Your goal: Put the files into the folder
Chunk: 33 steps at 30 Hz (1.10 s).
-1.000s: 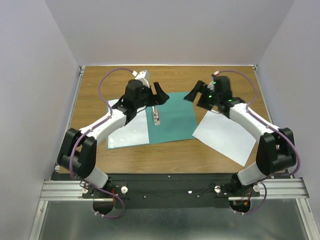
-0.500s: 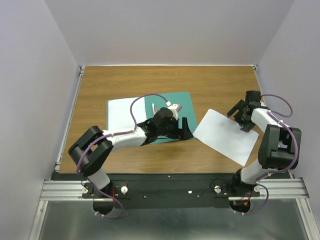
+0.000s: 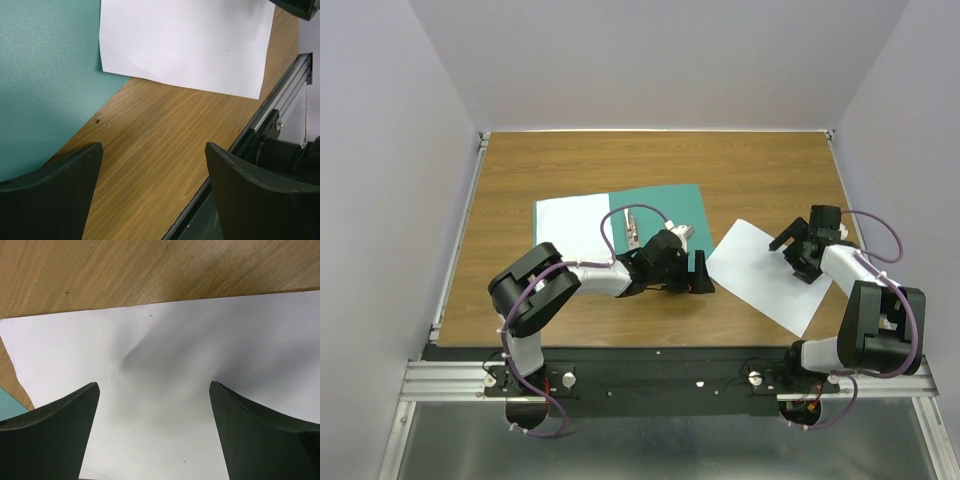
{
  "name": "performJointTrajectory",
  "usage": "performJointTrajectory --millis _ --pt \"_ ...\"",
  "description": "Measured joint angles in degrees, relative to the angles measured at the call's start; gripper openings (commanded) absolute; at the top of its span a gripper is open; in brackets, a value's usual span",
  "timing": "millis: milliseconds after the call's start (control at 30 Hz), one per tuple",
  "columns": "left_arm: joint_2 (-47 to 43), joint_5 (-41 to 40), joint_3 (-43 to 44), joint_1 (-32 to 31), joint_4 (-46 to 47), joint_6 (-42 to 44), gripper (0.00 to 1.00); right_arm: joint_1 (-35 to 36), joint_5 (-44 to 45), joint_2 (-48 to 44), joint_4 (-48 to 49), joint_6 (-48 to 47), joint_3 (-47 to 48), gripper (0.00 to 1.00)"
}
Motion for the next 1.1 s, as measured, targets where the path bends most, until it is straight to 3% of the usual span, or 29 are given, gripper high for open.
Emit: performJointTrajectory --millis 667,767,900,1100 --pt "6.82 -6.8 7.72 -0.22 1.03 -9.92 0.92 3.37 -8.59 -3.78 7.39 -1.77 -5.51 0.97" --pt "6.99 -7.06 7.76 -0.22 1.16 -10.91 0.86 3.37 -9.55 -3.91 8.37 -1.7 -5.99 0.97" --pt "7.1 -8.2 7.63 -0.22 1.03 -12.28 0.67 3.37 -11.96 -3.41 10.45 -1.29 -6.58 0.97" --pt "8.35 -10.84 8.37 -0.22 -0.13 -14.82 0.52 3.74 -14.12 -3.48 12.72 -0.48 -7.48 0.97"
